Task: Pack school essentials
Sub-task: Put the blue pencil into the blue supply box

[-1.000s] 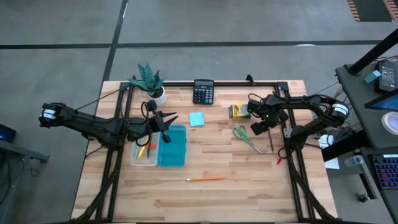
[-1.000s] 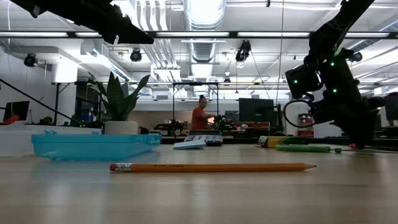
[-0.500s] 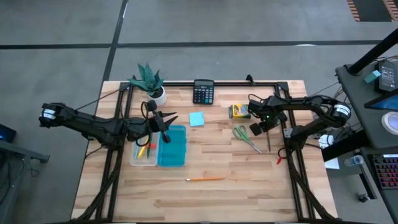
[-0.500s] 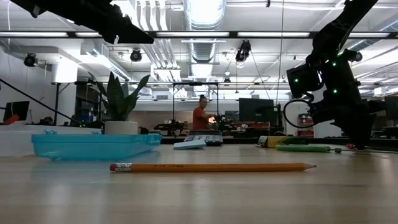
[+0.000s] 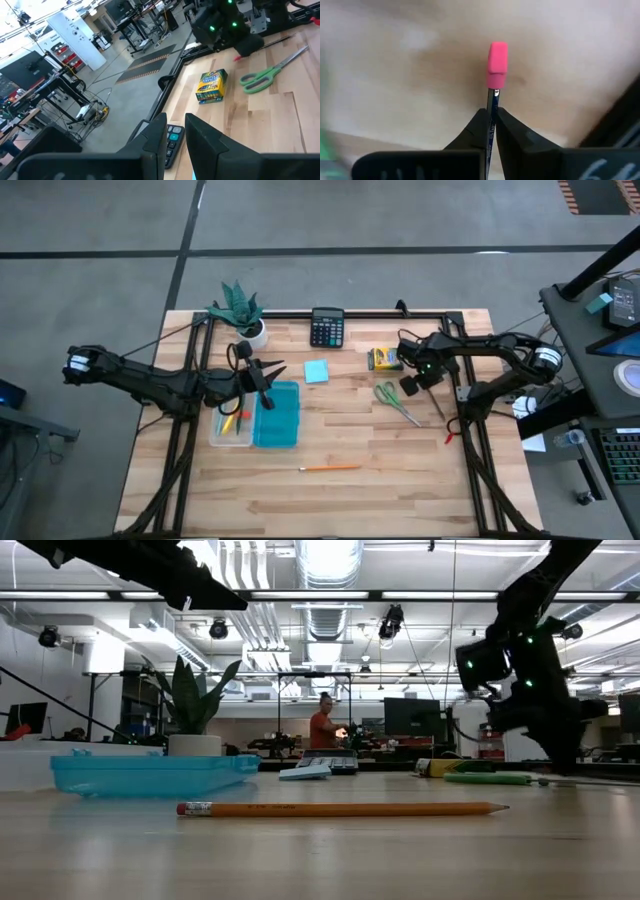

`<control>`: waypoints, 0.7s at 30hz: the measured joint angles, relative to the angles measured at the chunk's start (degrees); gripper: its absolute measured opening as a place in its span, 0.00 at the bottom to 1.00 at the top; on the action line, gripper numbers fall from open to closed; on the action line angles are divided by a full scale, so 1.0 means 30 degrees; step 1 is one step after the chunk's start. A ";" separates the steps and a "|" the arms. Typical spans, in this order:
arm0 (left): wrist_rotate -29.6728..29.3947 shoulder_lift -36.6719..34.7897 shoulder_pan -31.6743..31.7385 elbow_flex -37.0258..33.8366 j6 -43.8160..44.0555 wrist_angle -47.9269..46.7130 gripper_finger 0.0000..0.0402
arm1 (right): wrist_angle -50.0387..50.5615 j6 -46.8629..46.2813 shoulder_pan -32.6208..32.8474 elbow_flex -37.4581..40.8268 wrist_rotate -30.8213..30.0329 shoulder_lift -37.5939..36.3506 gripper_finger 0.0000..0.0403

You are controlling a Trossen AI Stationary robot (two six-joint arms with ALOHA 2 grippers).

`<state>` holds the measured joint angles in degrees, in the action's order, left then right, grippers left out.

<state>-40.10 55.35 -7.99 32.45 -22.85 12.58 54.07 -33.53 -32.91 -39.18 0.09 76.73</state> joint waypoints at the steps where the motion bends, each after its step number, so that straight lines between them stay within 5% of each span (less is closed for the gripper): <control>1: 0.0000 0.0000 0.0000 0.0000 0.0000 0.0029 0.13 | -0.0022 0.0081 0.0000 -0.0211 -0.0022 -0.0295 0.03; 13: 0.0564 0.0000 0.0007 0.0000 0.1048 0.1161 0.13 | 0.0097 0.1075 0.0904 -0.1587 0.0644 -0.5617 0.03; 21: 0.5334 0.0123 0.0007 0.0000 0.1981 0.2794 0.13 | -0.6015 0.1641 0.3787 -0.0897 0.0643 -0.8689 0.03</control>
<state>-24.09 55.72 -7.97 32.45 -16.91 20.96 36.03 -28.61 -21.54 -41.87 2.02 50.67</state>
